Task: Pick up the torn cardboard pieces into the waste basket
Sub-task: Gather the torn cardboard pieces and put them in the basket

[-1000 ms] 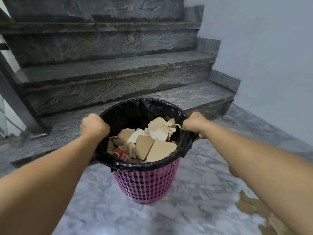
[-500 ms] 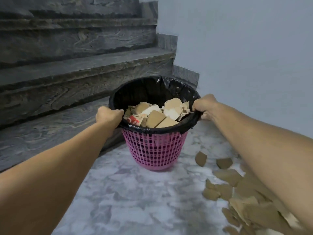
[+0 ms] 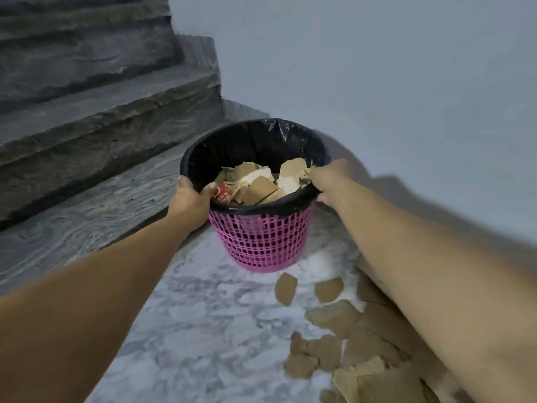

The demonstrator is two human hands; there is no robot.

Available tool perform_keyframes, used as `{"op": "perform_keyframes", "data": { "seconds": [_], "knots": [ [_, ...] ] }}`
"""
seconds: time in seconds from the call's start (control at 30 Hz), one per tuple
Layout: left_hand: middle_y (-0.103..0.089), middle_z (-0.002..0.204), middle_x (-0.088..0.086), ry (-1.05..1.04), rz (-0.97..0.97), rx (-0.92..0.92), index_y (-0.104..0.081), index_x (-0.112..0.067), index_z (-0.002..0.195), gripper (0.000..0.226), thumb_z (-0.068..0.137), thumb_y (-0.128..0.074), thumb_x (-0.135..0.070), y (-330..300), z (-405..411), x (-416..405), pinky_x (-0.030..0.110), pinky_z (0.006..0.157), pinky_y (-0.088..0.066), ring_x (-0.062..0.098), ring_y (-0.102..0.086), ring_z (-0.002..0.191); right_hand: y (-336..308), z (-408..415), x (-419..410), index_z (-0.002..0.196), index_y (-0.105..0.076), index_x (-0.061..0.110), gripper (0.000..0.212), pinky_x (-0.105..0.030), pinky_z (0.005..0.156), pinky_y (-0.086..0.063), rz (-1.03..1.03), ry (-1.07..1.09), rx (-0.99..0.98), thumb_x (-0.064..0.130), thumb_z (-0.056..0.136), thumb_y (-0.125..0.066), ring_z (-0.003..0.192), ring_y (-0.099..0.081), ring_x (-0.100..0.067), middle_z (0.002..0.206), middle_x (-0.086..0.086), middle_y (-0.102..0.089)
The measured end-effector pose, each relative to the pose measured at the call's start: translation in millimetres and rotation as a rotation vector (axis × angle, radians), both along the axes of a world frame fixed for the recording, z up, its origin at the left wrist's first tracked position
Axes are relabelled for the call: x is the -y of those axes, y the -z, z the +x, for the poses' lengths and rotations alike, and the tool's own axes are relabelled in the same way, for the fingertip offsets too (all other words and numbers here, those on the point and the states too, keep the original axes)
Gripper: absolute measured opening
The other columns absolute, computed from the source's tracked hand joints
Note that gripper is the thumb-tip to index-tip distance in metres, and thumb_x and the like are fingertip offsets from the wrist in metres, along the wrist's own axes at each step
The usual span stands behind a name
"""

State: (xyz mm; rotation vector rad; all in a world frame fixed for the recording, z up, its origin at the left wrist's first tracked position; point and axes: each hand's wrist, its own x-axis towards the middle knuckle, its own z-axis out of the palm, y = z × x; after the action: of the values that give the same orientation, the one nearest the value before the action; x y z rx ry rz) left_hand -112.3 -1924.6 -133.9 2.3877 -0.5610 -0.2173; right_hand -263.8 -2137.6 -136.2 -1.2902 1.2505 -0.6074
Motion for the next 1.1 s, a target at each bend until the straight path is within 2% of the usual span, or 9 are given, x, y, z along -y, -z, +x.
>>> {"op": "perform_keyframes", "data": {
  "seconds": [0.07,0.2,0.33,0.47,0.6,0.73,0.9,1.0,1.1],
  "knots": [
    [-0.034,0.150,0.022,0.016,0.088,0.014,-0.024,-0.002,0.145,0.070,0.097,-0.040,-0.051,-5.5,-2.5,14.9,0.046,0.103,-0.037,0.042,-0.041,0.130,-4.7,-7.7,1.2,0.088,-0.062,0.006,0.010,-0.045,0.068,-0.062,-0.025,-0.002,-0.026,0.008,0.083,-0.071,0.078,-0.069,-0.028,0.090,-0.011,-0.070],
    [-0.020,0.157,0.020,0.037,0.219,0.017,-0.013,-0.003,0.149,0.088,0.091,-0.038,-0.063,-13.0,-0.9,24.0,0.048,0.109,-0.029,0.043,-0.030,0.138,-2.8,-12.8,3.6,0.100,-0.061,0.008,0.028,-0.038,0.073,-0.057,-0.190,-0.038,-0.201,0.034,0.091,-0.064,0.086,-0.065,-0.027,0.094,-0.008,-0.067],
    [-0.015,0.160,0.012,0.111,0.227,-0.140,-0.001,-0.016,0.151,0.136,0.050,-0.058,-0.087,-17.5,6.7,22.6,0.046,0.113,-0.032,0.036,-0.030,0.141,-1.3,-9.8,6.1,0.107,-0.060,0.012,0.037,-0.034,0.069,-0.051,-0.235,-0.019,-0.244,0.046,0.093,-0.057,0.088,-0.063,-0.026,0.099,-0.006,-0.066],
    [-0.013,0.160,0.009,0.176,0.212,-0.194,0.005,-0.018,0.151,0.169,0.017,-0.070,-0.088,-18.7,22.4,30.5,0.043,0.115,-0.032,0.028,-0.029,0.143,-3.3,-1.6,14.6,0.109,-0.060,0.011,0.035,-0.028,0.061,-0.044,-0.216,-0.006,-0.256,0.042,0.095,-0.055,0.081,-0.060,-0.024,0.101,-0.008,-0.067],
    [-0.012,0.159,0.010,0.182,0.190,-0.160,0.003,-0.014,0.152,0.171,0.016,-0.073,-0.085,-21.2,35.1,42.3,0.042,0.116,-0.030,0.028,-0.023,0.145,-3.9,14.0,24.8,0.110,-0.059,0.010,0.030,-0.025,0.051,-0.033,-0.211,0.026,-0.237,0.036,0.098,-0.052,0.079,-0.055,-0.023,0.101,-0.009,-0.065],
    [-0.004,0.161,0.010,0.189,0.185,-0.175,0.009,-0.015,0.152,0.172,0.019,-0.076,-0.082,-24.0,41.5,50.5,0.045,0.117,-0.027,0.029,-0.017,0.147,0.5,22.7,31.0,0.106,-0.063,0.010,0.029,-0.033,0.069,-0.053,-0.204,0.068,-0.186,0.035,0.095,-0.054,0.084,-0.062,-0.027,0.098,-0.011,-0.068],
    [0.004,0.161,0.011,0.195,0.142,-0.157,0.013,-0.011,0.151,0.165,0.030,-0.081,-0.073,-21.6,41.0,57.0,0.047,0.119,-0.021,0.031,-0.006,0.149,-3.0,26.9,32.7,0.100,-0.065,0.014,0.024,-0.042,0.081,-0.058,-0.195,0.109,-0.151,0.036,0.094,-0.055,0.087,-0.065,-0.028,0.094,-0.008,-0.069],
    [0.013,0.161,0.009,0.214,0.095,-0.180,0.022,-0.010,0.150,0.160,0.043,-0.084,-0.064,-19.5,43.6,60.7,0.044,0.120,-0.018,0.031,-0.003,0.149,-4.2,31.0,31.3,0.099,-0.064,0.016,0.023,-0.042,0.072,-0.061,-0.154,0.138,-0.164,0.037,0.093,-0.057,0.086,-0.067,-0.029,0.096,-0.009,-0.070],
    [0.012,0.162,0.009,0.283,0.067,-0.180,0.022,-0.012,0.150,0.163,0.038,-0.083,-0.068,-14.1,52.5,59.0,0.047,0.120,-0.018,0.031,-0.002,0.149,-6.6,30.6,23.6,0.098,-0.062,0.012,0.025,-0.042,0.066,-0.062,-0.168,0.189,-0.191,0.036,0.092,-0.059,0.083,-0.068,-0.031,0.096,-0.011,-0.069]
  ]
}}
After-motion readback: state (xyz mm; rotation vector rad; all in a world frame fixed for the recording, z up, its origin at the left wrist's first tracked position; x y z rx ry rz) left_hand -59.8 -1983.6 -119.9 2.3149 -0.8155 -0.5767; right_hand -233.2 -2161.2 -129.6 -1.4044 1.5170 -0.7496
